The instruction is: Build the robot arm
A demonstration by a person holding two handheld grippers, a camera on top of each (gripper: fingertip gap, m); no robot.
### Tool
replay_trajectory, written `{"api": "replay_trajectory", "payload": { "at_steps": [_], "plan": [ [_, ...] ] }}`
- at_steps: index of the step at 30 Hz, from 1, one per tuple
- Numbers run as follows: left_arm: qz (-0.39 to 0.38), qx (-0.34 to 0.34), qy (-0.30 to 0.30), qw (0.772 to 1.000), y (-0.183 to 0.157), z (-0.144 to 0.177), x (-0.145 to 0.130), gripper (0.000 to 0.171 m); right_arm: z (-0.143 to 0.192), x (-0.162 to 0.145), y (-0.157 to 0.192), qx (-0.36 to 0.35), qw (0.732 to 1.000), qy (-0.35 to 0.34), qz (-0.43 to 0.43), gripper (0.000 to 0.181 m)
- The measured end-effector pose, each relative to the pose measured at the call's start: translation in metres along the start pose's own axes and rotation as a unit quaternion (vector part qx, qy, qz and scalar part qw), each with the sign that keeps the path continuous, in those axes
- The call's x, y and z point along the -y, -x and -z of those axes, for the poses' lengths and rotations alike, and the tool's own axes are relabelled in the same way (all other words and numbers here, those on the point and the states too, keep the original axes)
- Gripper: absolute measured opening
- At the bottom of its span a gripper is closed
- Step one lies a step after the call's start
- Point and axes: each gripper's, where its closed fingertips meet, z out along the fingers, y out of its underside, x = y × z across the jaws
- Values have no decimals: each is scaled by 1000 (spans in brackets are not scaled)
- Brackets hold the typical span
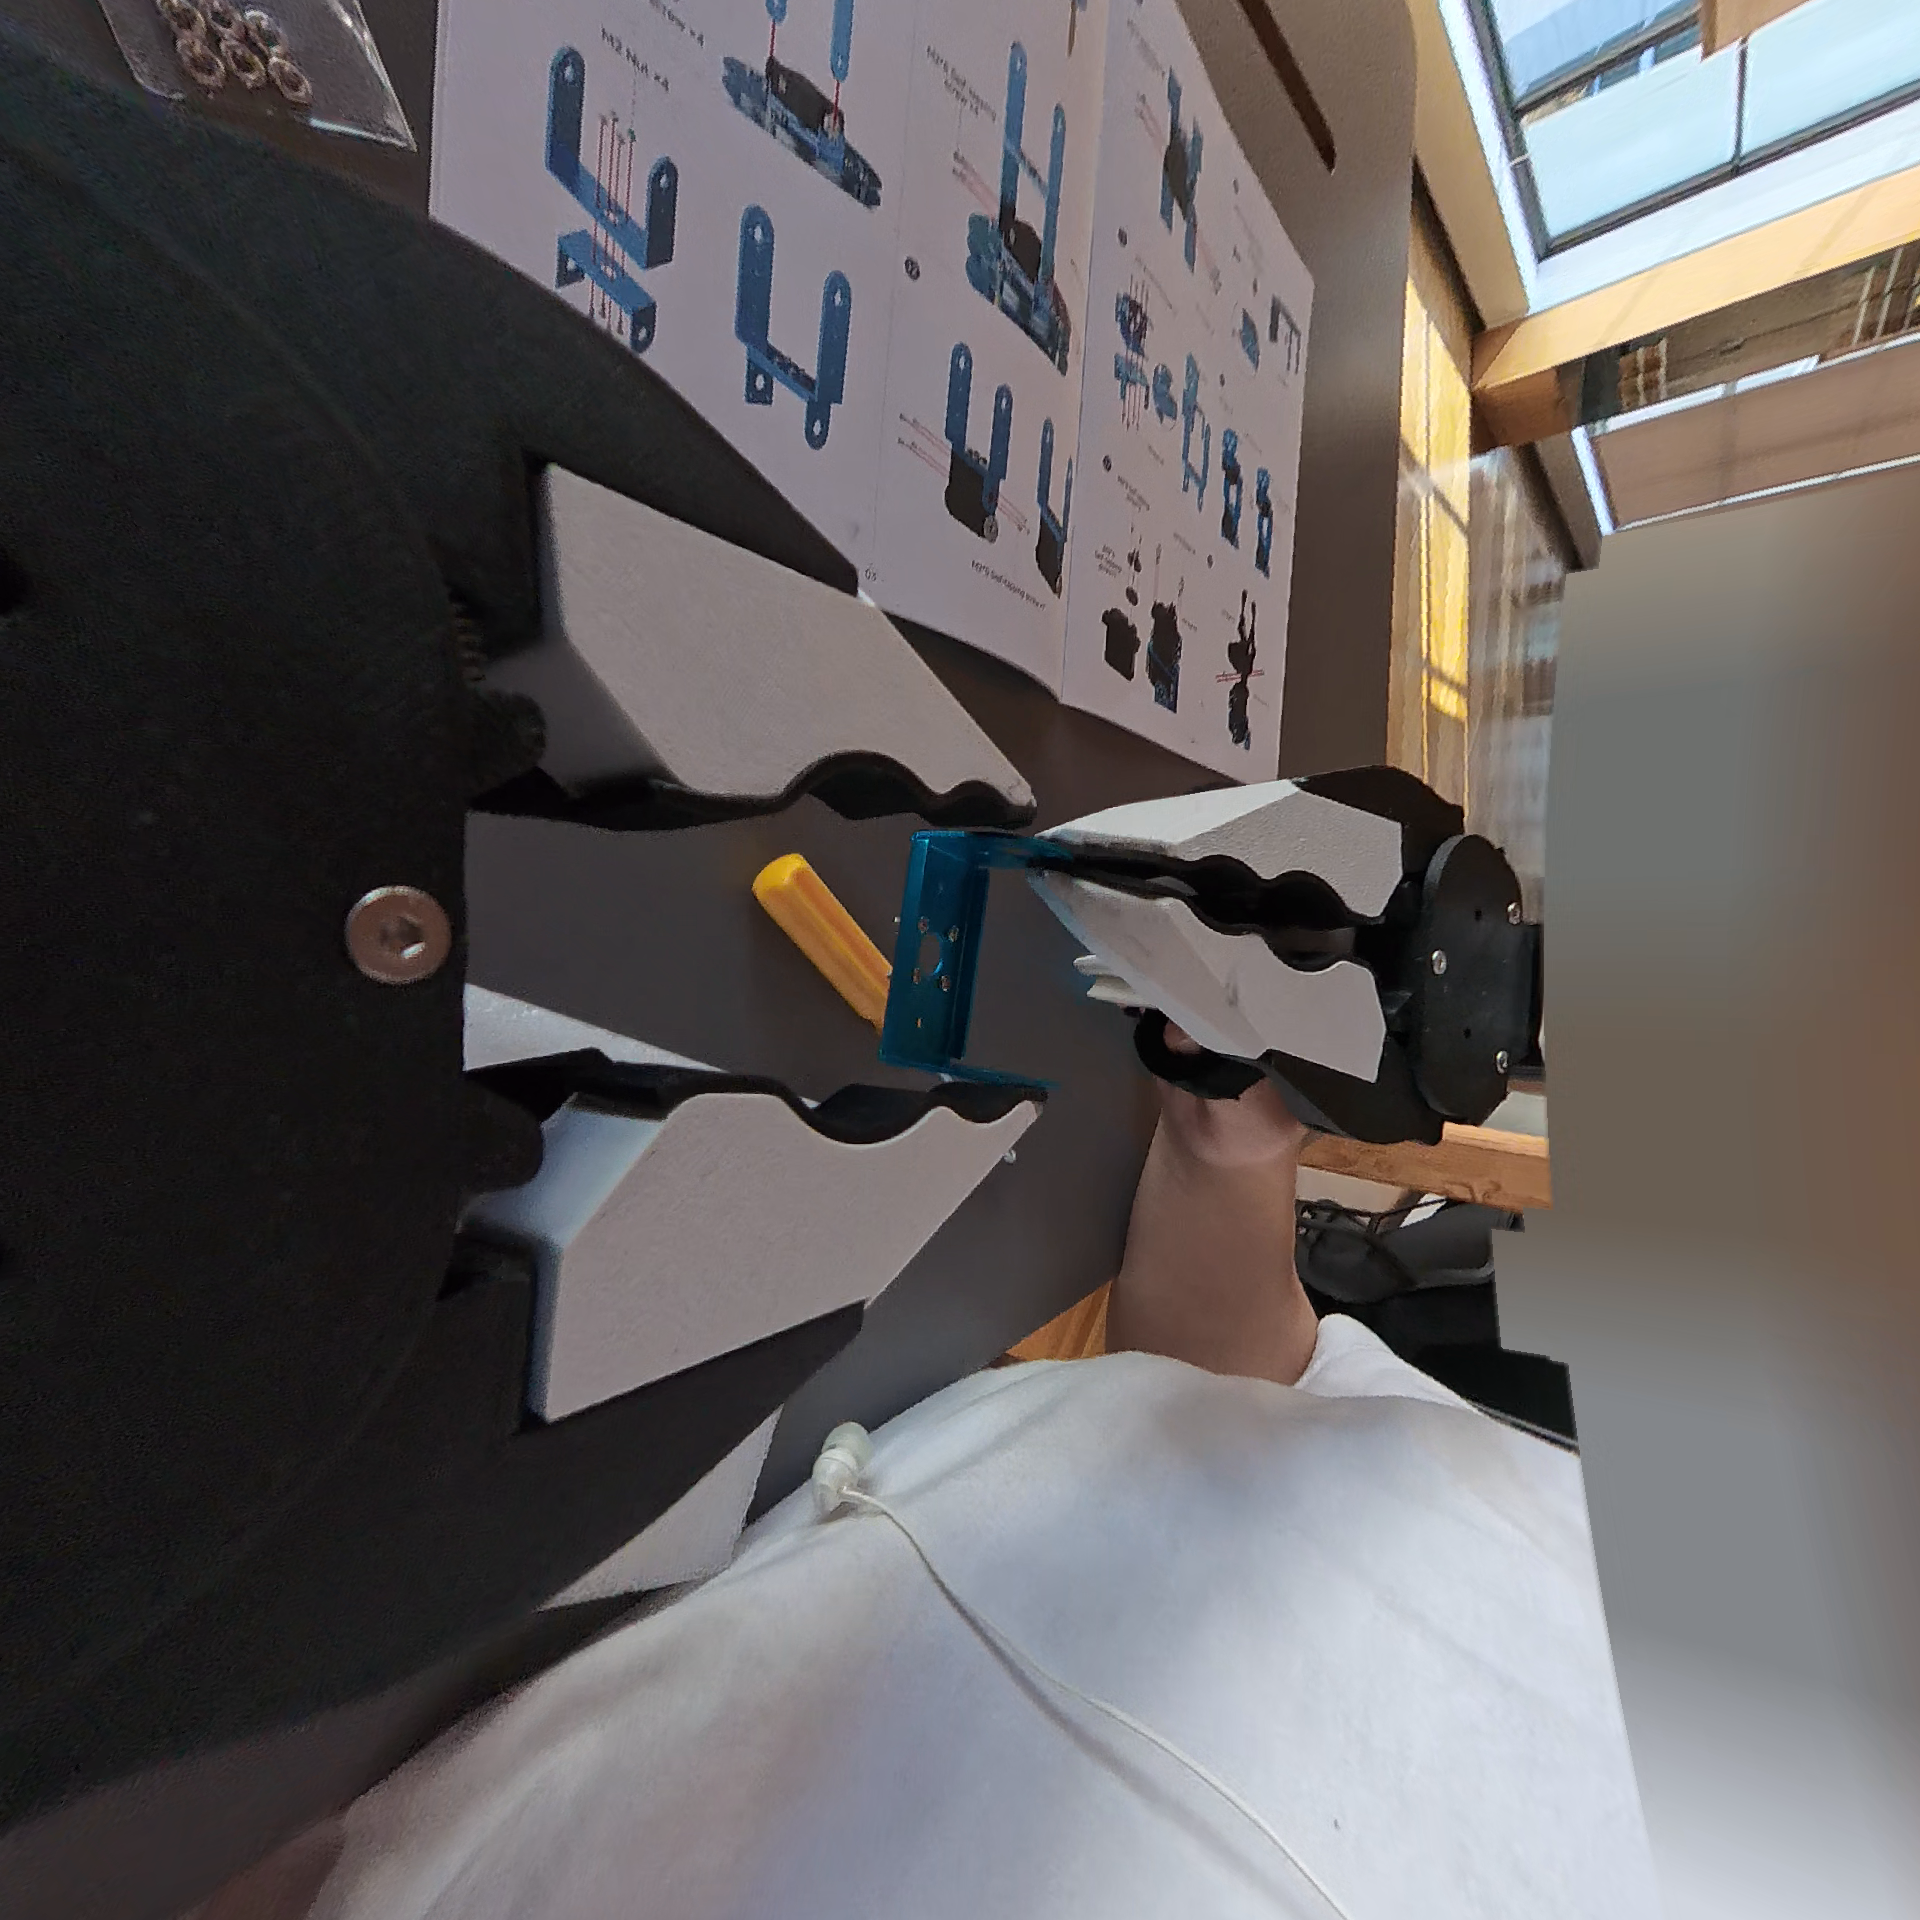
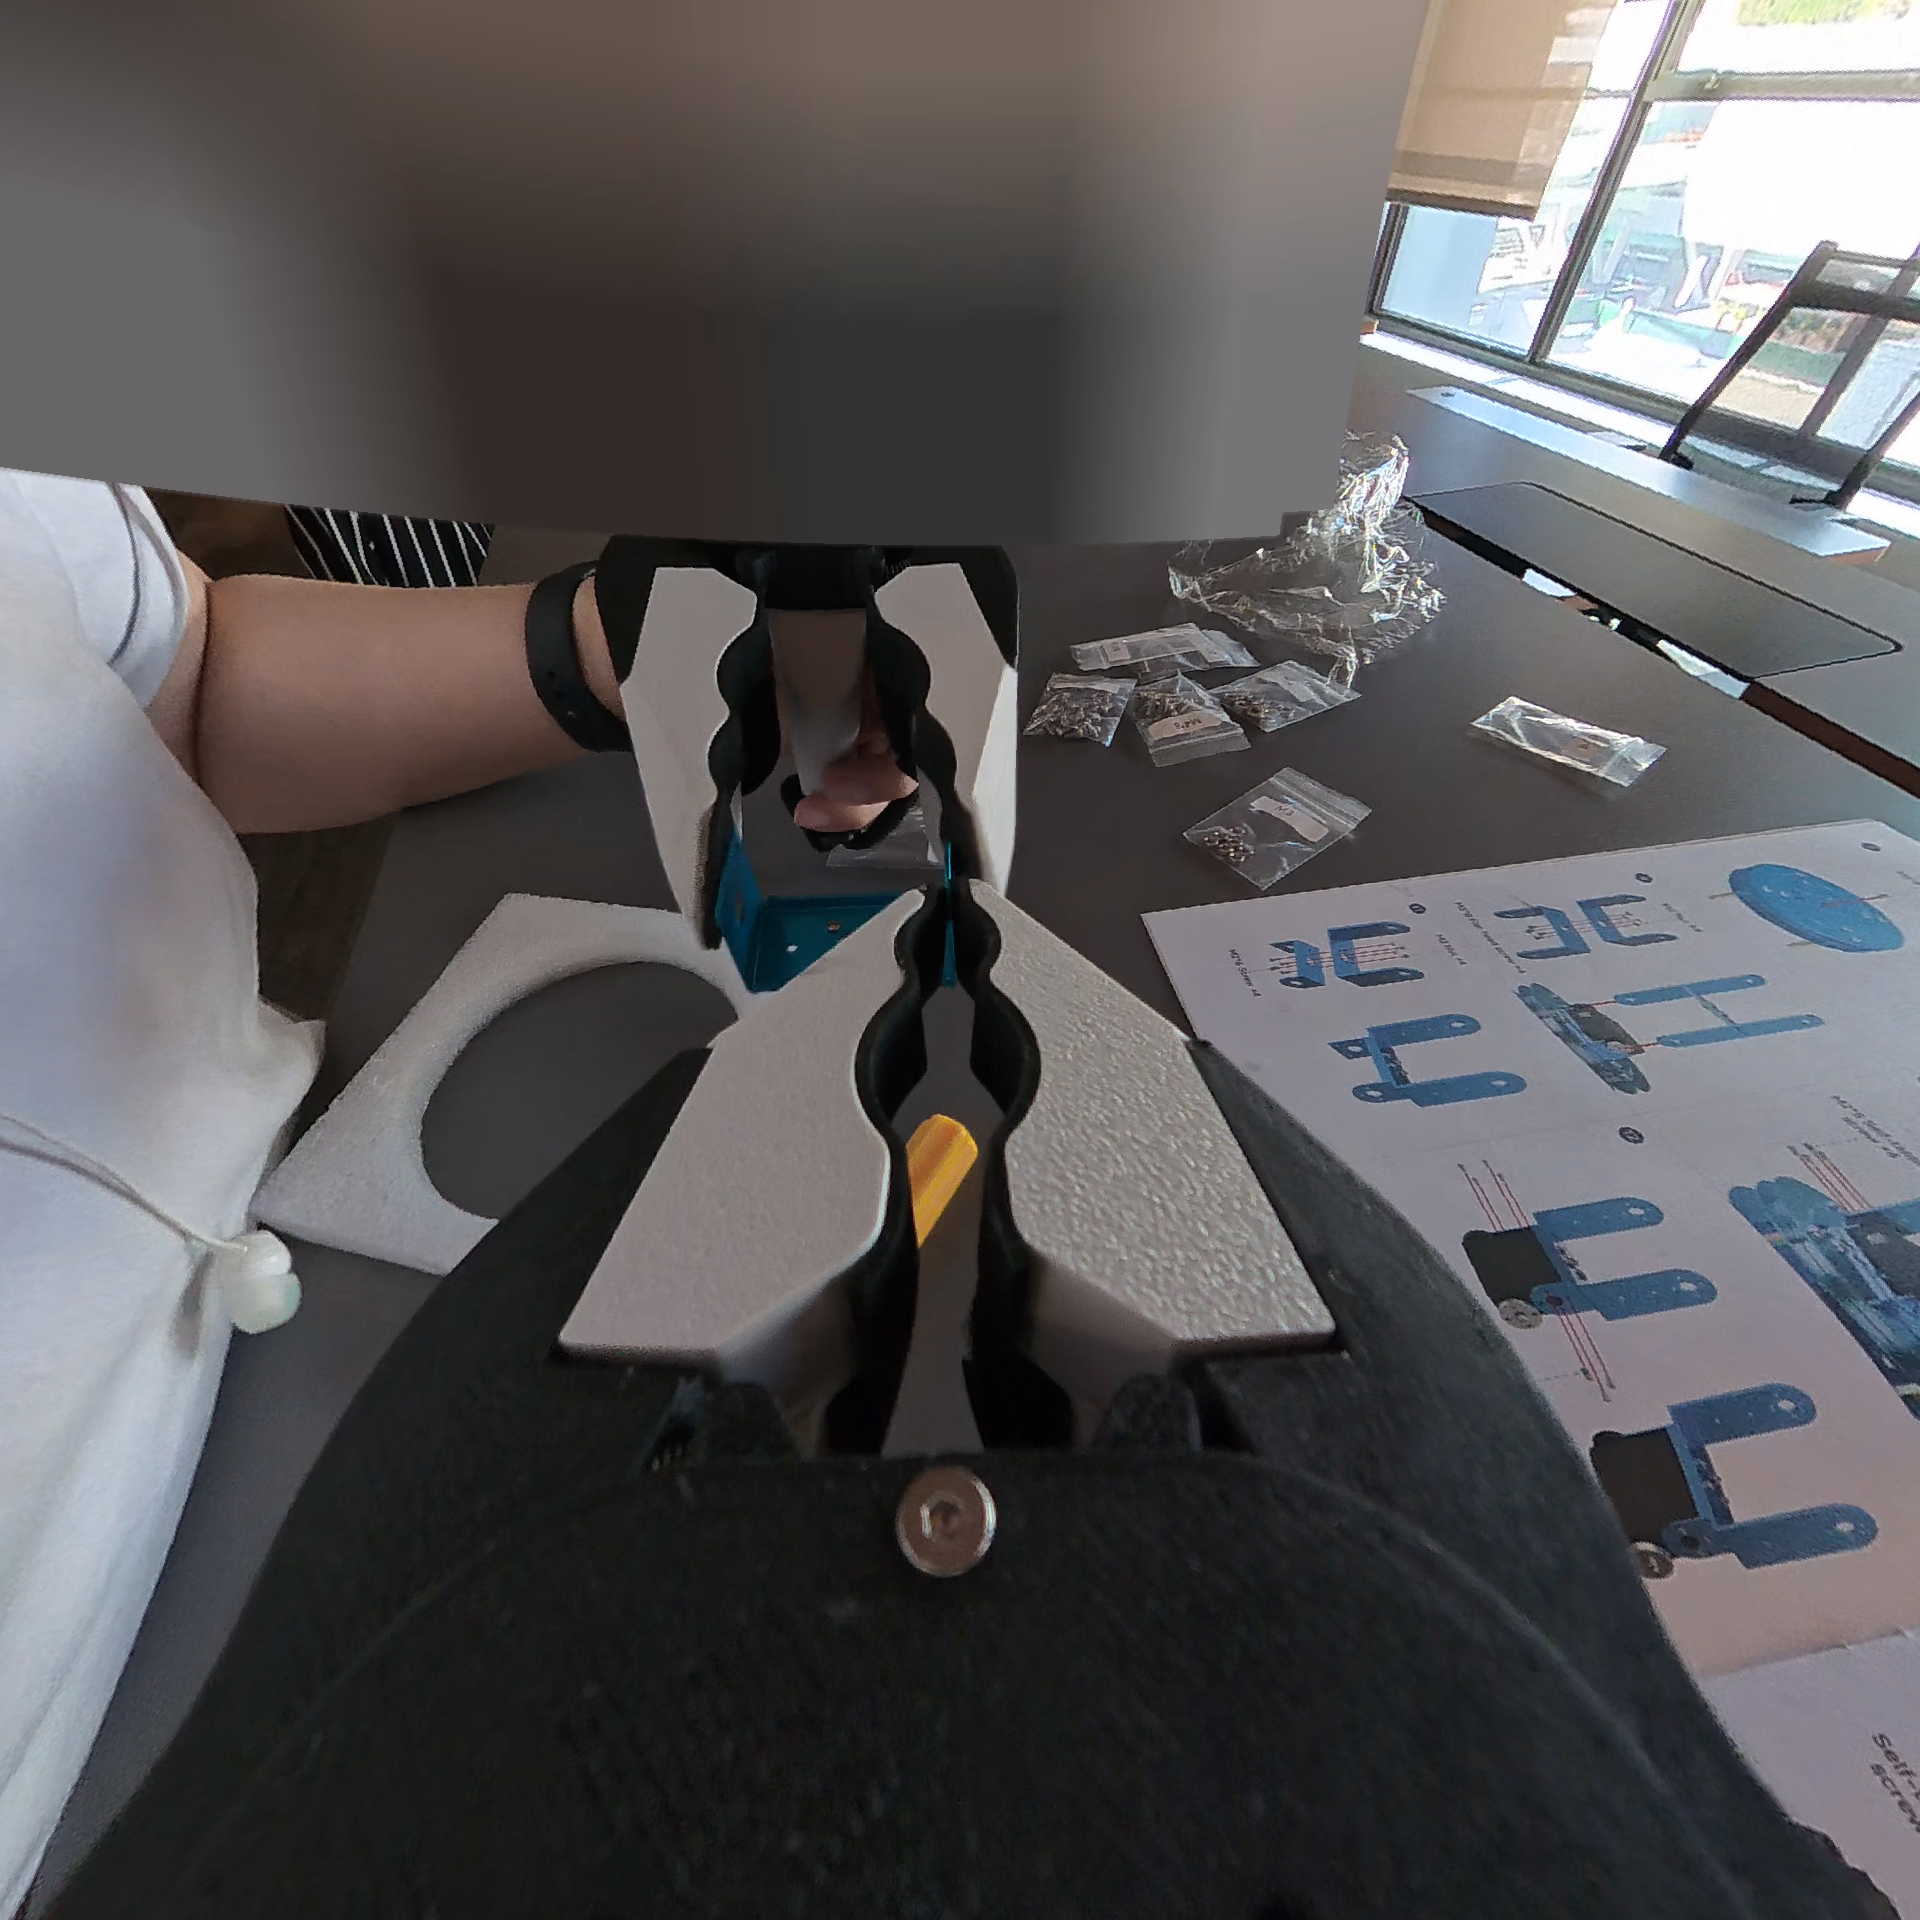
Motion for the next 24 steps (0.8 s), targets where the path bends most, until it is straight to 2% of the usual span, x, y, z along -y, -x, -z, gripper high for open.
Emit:
{"api": "replay_trajectory", "payload": {
  "at_steps": [6, 13, 15, 19, 24],
  "plan": [
    [7, -12, 18, 1000, -3, -1, -6, 46, -1, -6, 2, 4, 1000, 5, -16, 0],
    [-12, 14, 21, 1000, 2, 1, -3, 46, -1, 0, -1, -1, 1000, -21, -22, 1],
    [-17, 30, 21, 999, 8, 4, -3, 46, 1, 4, -7, -20, 999, -32, -20, 9],
    [-5, 61, 0, 998, 23, 17, 4, 46, 11, 13, -19, -59, 996, -60, -17, 12],
    [-1, 112, -21, 993, 43, 36, 13, 46, 39, 26, -49, -137, 986, -85, -35, 18]
  ]
}}
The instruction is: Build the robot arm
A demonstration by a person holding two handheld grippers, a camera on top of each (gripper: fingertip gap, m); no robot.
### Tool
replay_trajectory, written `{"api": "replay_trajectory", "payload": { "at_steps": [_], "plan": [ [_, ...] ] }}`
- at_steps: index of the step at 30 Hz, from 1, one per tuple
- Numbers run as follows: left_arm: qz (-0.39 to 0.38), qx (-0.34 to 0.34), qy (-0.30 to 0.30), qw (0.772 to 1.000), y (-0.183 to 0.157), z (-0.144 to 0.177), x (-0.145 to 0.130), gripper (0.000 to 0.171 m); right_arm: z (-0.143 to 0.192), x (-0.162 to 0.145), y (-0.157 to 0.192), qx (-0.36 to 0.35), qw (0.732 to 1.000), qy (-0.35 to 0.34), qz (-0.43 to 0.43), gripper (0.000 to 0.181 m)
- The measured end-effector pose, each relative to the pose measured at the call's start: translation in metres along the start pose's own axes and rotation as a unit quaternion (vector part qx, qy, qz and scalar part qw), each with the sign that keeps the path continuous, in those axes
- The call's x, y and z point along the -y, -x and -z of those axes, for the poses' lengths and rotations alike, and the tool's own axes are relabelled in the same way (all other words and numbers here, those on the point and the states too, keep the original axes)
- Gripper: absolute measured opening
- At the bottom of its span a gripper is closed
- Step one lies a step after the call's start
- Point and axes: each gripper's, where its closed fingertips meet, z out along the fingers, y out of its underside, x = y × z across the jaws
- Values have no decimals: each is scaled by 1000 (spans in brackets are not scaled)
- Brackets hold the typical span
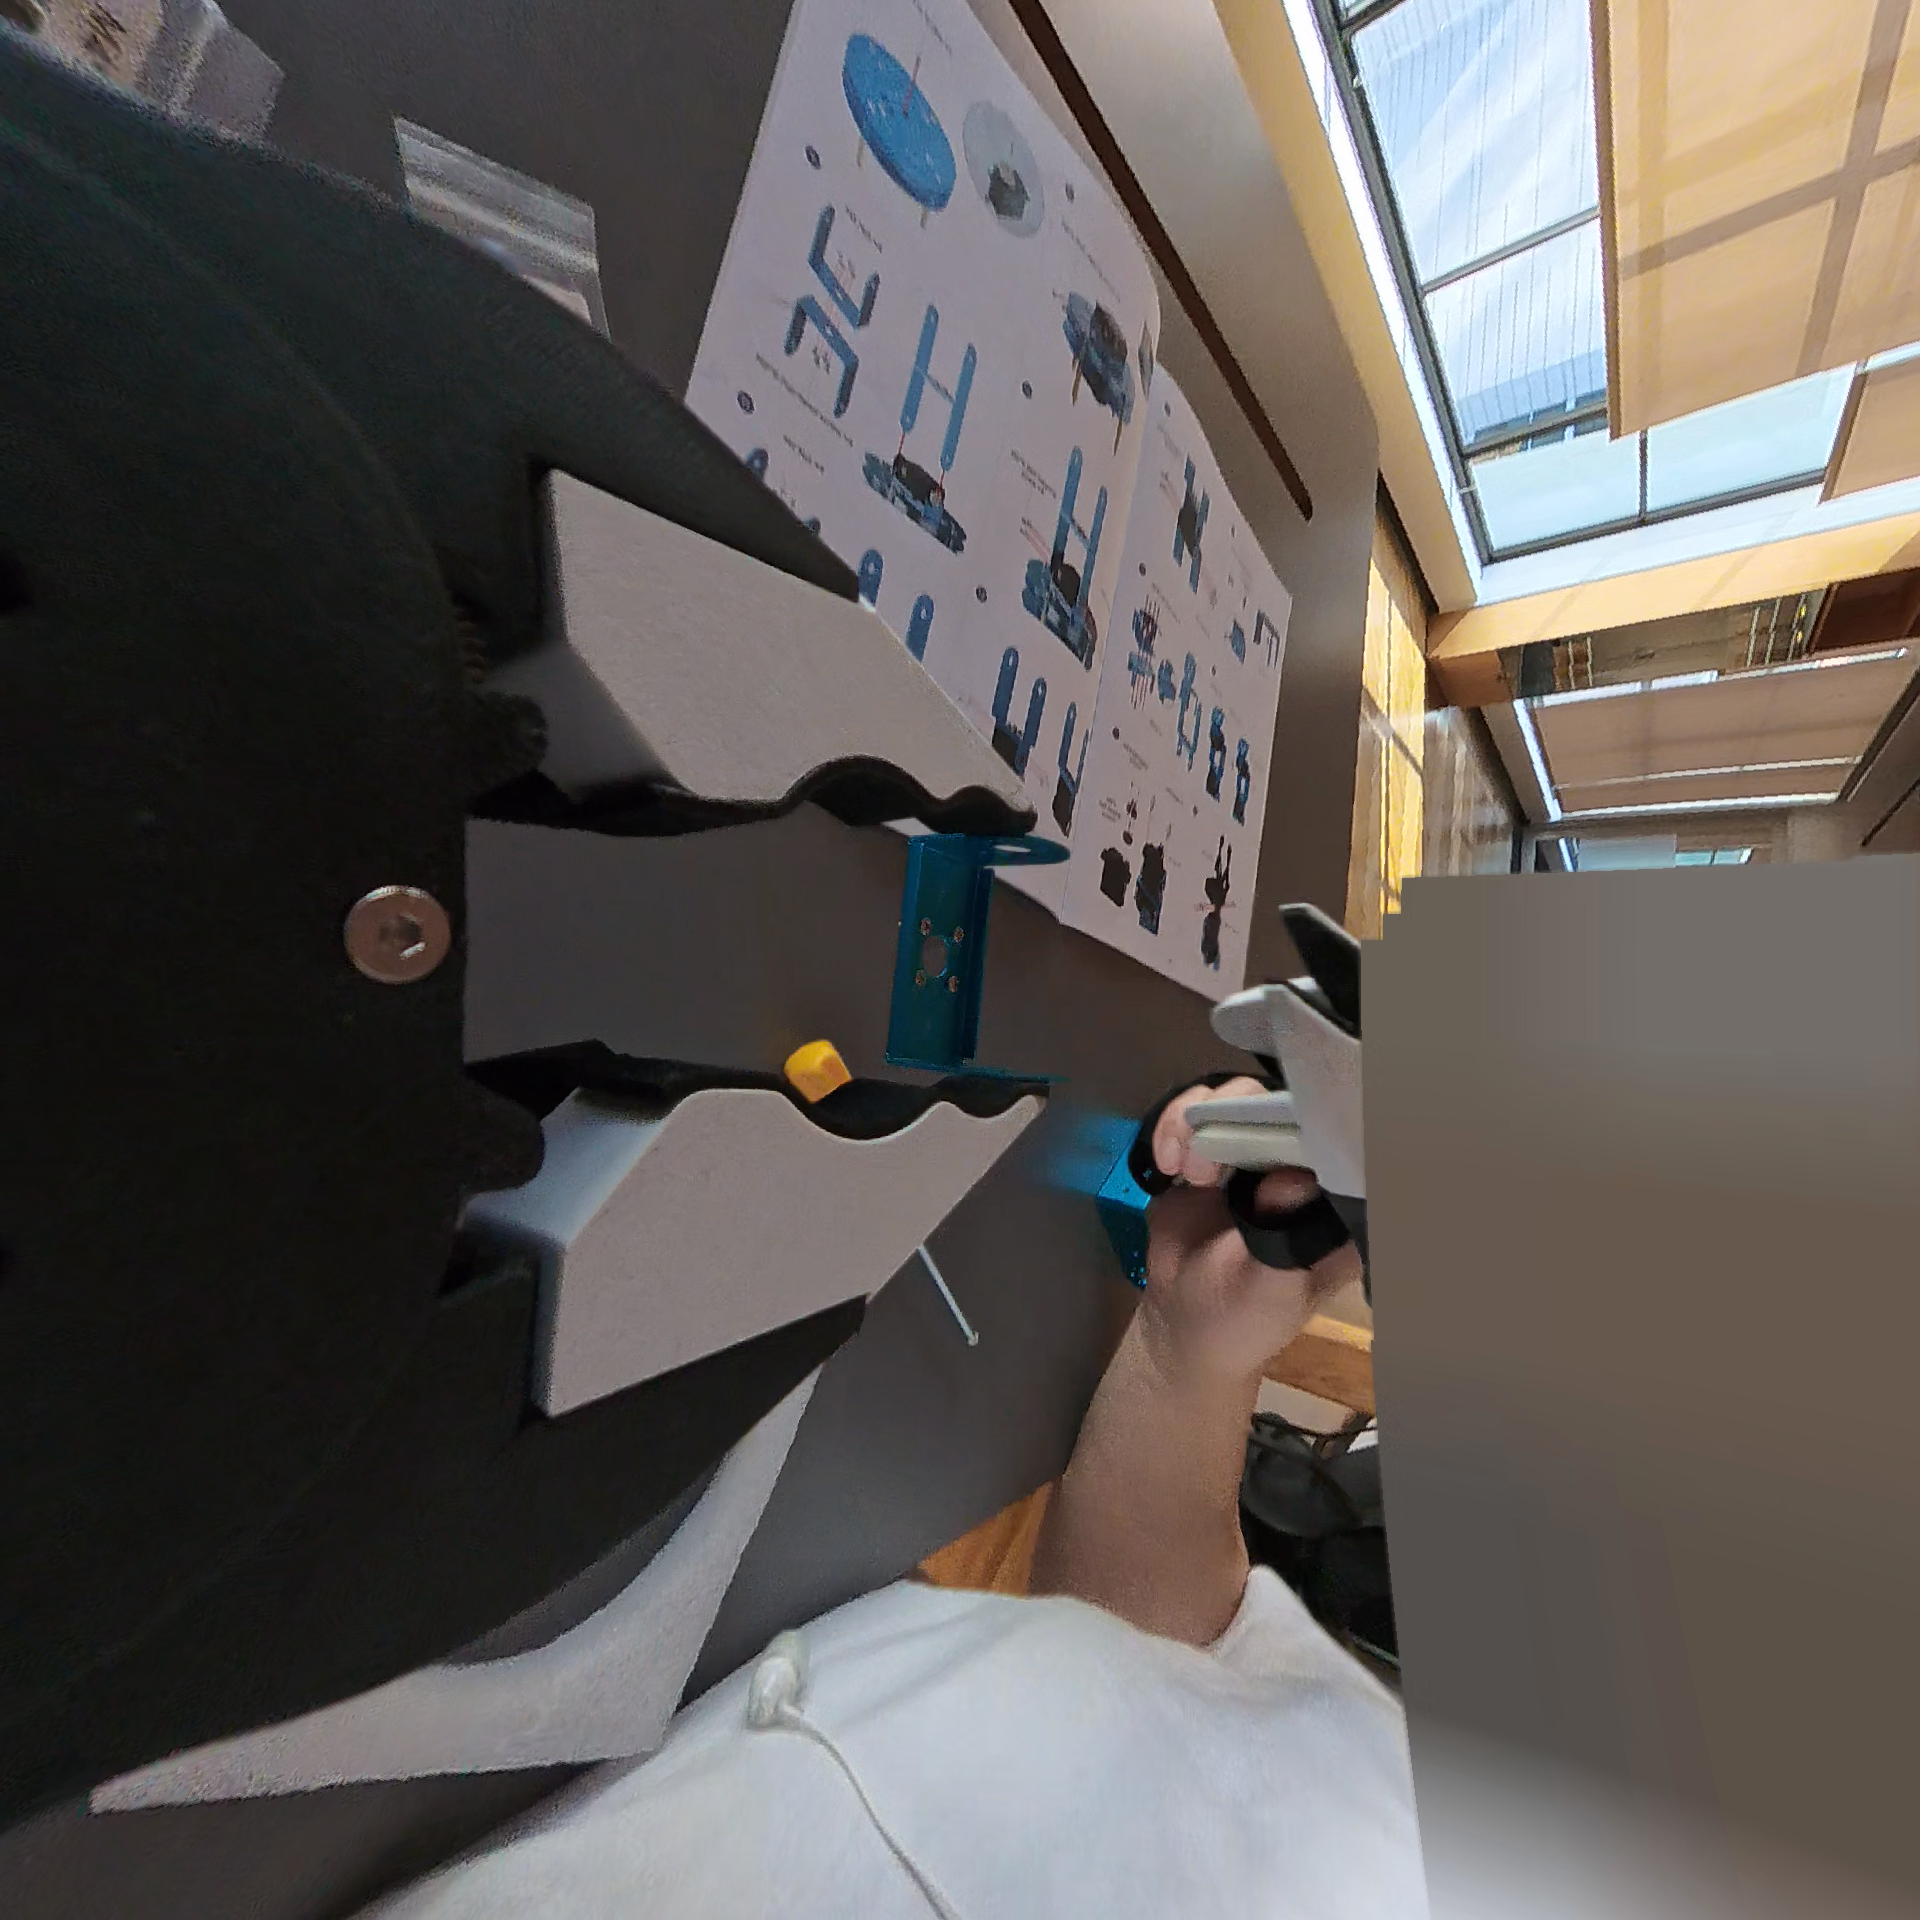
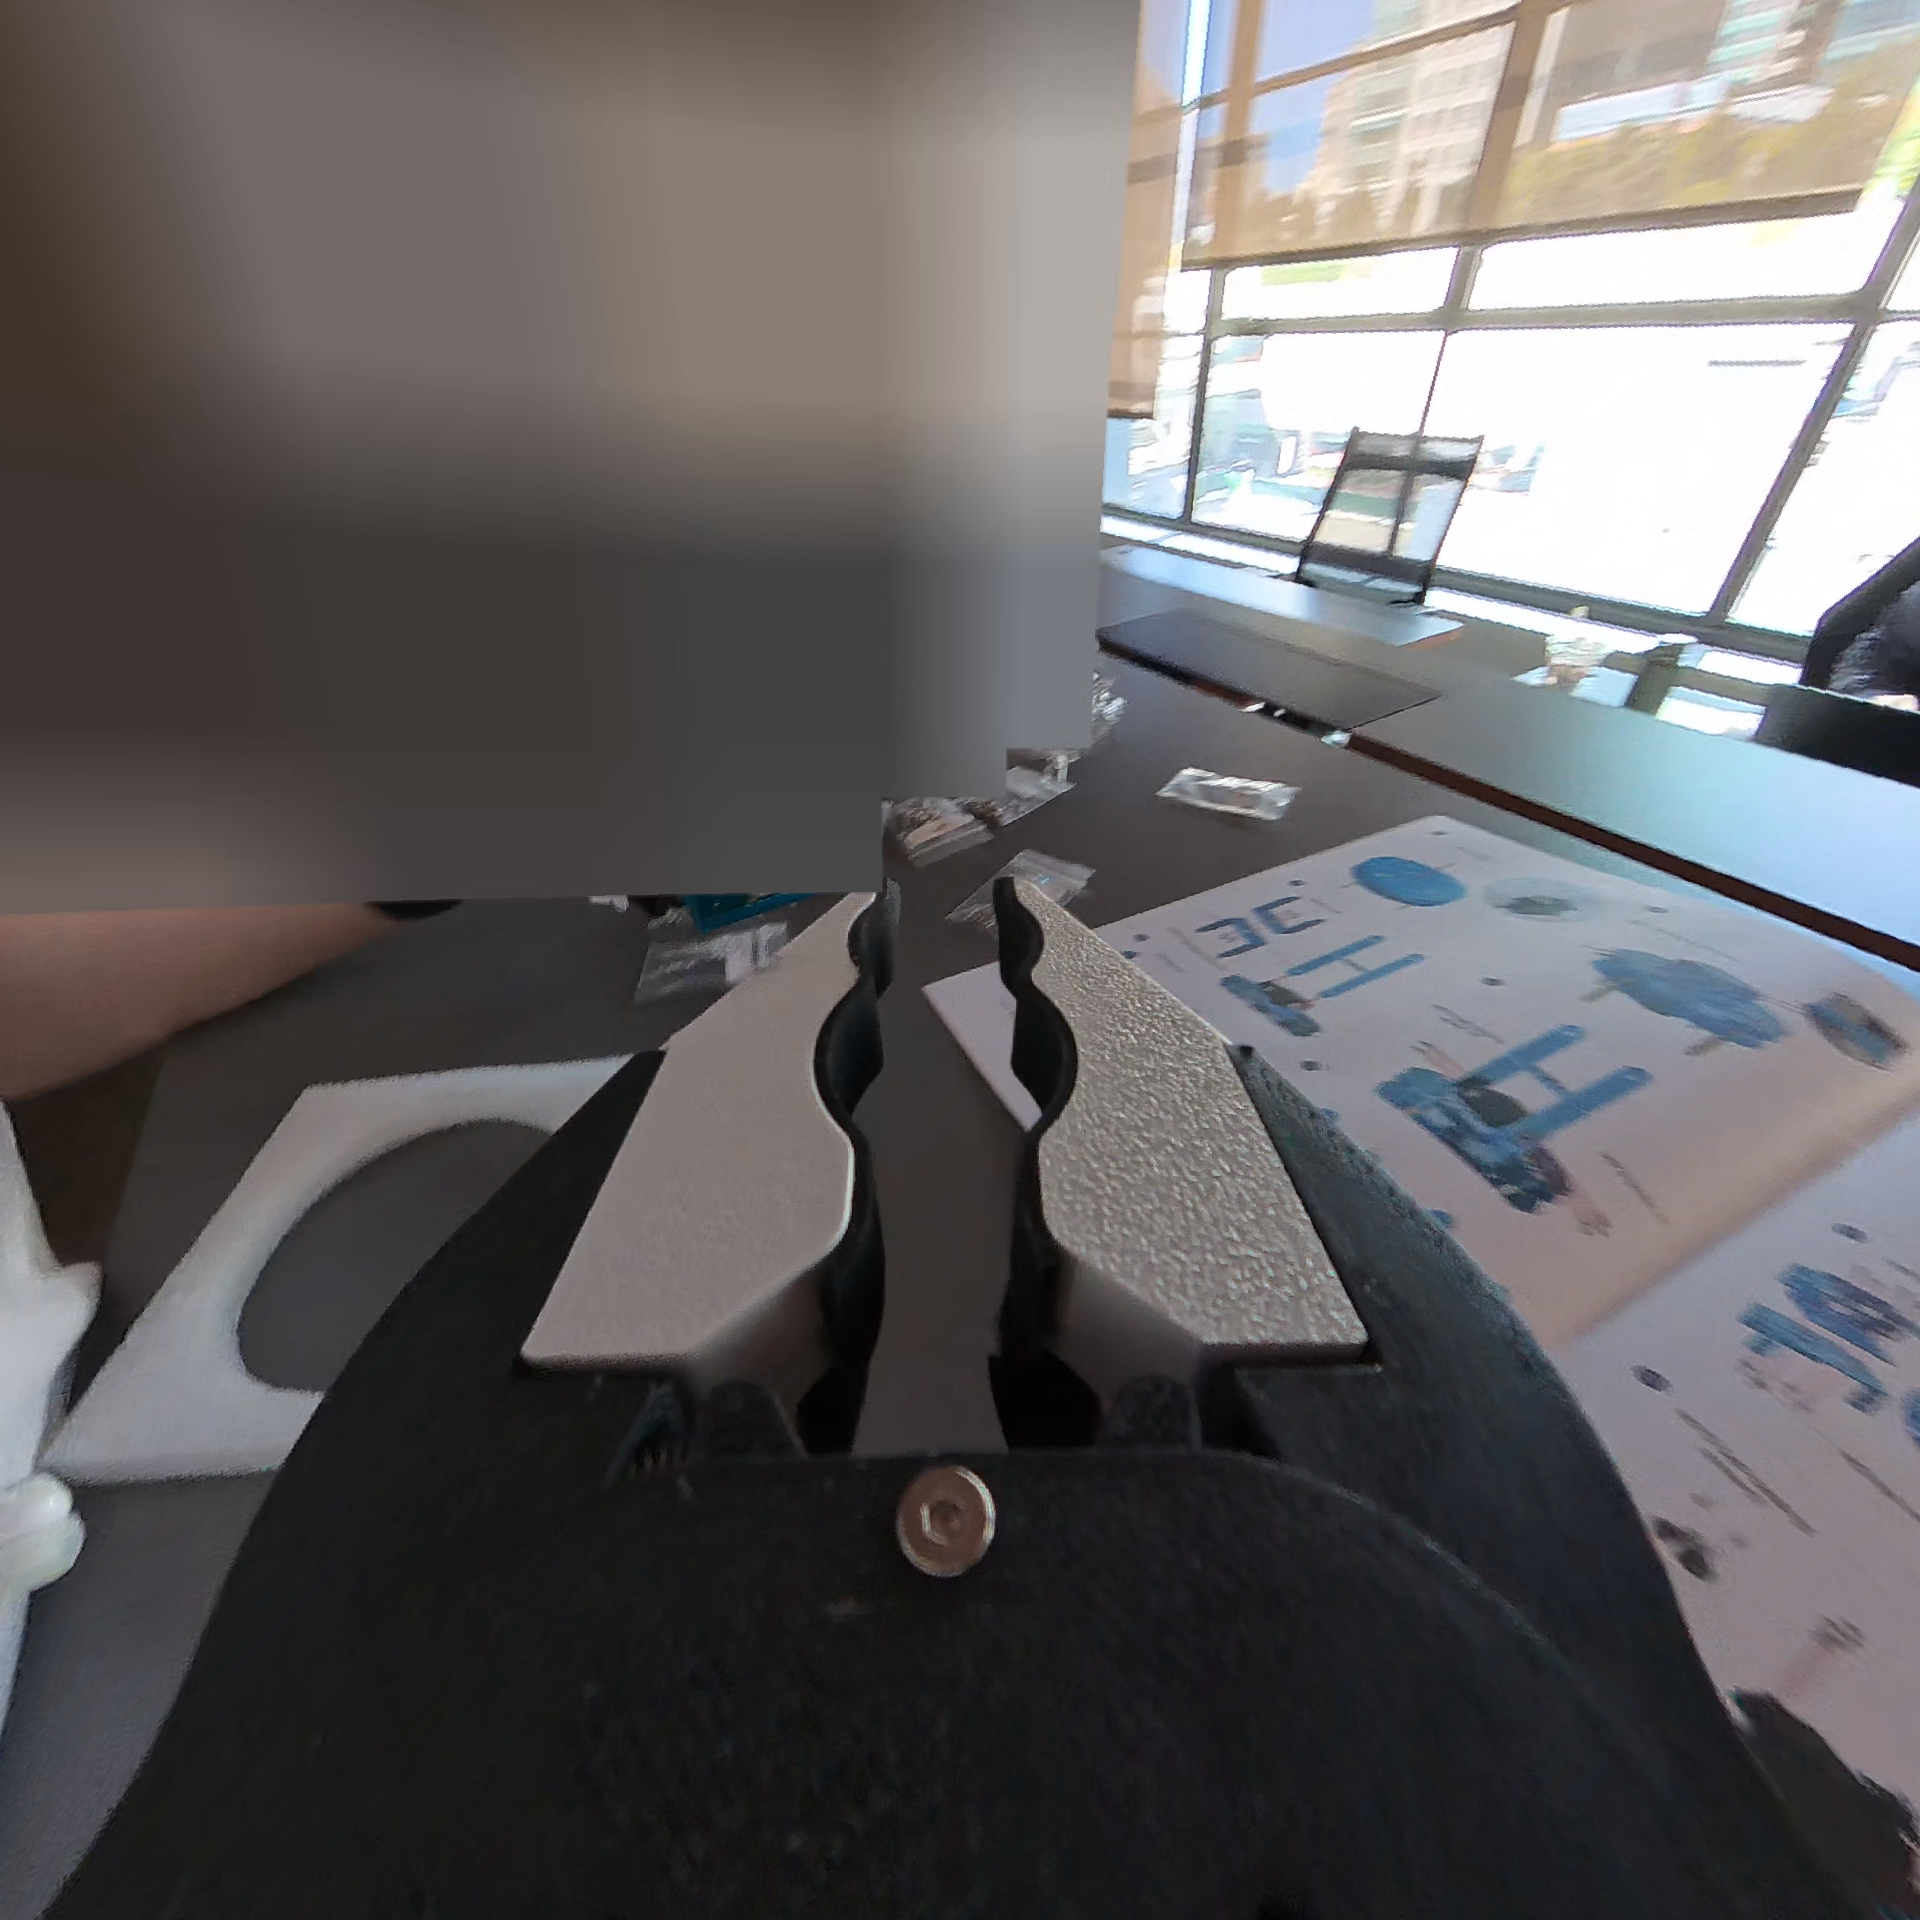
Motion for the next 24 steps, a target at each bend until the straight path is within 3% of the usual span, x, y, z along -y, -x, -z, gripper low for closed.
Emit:
{"api": "replay_trajectory", "payload": {
  "at_steps": [4, 8, 12, 14, 18, 24],
  "plan": [
    [14, 29, -18, 999, 13, 7, 5, 46, 51, 43, -30, -47, 998, -5, -41, 38],
    [8, 37, -28, 999, 12, 10, 13, 46, 131, 60, -62, -128, 988, 79, -27, 36],
    [-9, 35, -23, 999, 6, 7, 15, 46, 189, -5, -71, -181, 944, 276, -8, 38],
    [-11, 30, -22, 999, 3, 5, 15, 46, 196, -44, -54, -160, 928, 335, -29, 54],
    [-11, 24, -20, 999, 0, 2, 14, 45, 191, -105, -15, -113, 912, 388, -73, 84],
    [-1, 8, -34, 999, -5, 1, 17, 45, 189, -138, -17, -152, 896, 412, -71, 84]
  ]
}}
